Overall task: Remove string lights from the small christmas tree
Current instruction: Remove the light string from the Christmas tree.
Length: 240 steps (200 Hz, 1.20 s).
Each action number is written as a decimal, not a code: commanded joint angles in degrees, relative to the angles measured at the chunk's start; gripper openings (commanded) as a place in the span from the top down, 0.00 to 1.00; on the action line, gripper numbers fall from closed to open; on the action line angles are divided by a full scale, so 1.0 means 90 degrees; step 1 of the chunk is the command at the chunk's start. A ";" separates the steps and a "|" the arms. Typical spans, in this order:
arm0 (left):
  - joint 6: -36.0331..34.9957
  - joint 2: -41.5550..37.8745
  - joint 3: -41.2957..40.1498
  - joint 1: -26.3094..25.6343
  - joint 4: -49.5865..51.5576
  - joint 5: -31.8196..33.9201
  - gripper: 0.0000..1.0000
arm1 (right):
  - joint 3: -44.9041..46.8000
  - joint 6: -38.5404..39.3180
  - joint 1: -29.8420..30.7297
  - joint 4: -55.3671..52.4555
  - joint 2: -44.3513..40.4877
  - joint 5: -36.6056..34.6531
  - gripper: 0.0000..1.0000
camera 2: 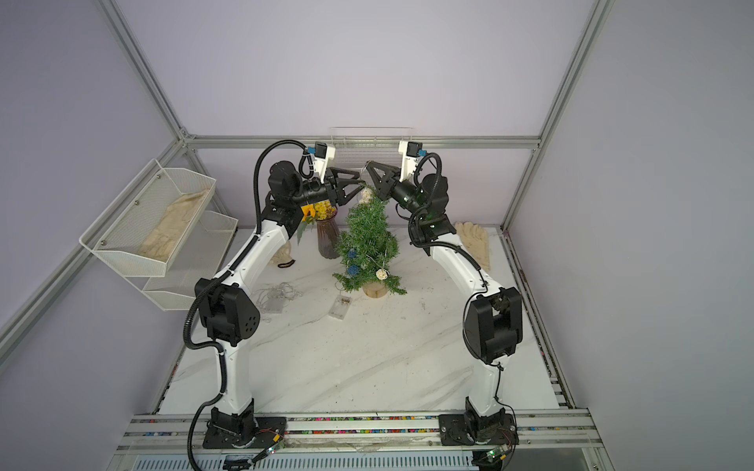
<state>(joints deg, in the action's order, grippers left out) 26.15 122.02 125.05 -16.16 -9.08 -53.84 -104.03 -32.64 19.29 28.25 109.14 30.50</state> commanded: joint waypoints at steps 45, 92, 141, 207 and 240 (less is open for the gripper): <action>0.0446 0.0138 0.0664 -0.0038 -0.0564 -0.0111 0.45 | 0.0028 0.0104 -0.0037 -0.0141 0.0149 0.0090 1.00; 0.0573 0.0278 0.0794 -0.0049 -0.0532 -0.0117 0.54 | 0.0060 0.0095 -0.0056 -0.0131 0.0149 0.0104 1.00; 0.0691 0.0425 0.0977 -0.0069 -0.0527 -0.0132 0.73 | 0.0059 0.0089 -0.0091 -0.0112 0.0168 0.0125 1.00; 0.0689 0.0457 0.1003 -0.0069 -0.0486 0.0040 1.00 | 0.0191 0.0055 -0.0136 -0.0030 0.0148 0.0127 1.00; 0.0456 0.0378 0.0973 -0.0078 -0.0208 0.0509 1.00 | 0.0259 0.0043 -0.0190 0.0002 0.0120 0.0114 0.80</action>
<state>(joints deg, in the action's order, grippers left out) 31.88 126.43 128.77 -16.64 -11.49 -52.62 -103.18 -32.64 17.87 28.49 109.43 30.52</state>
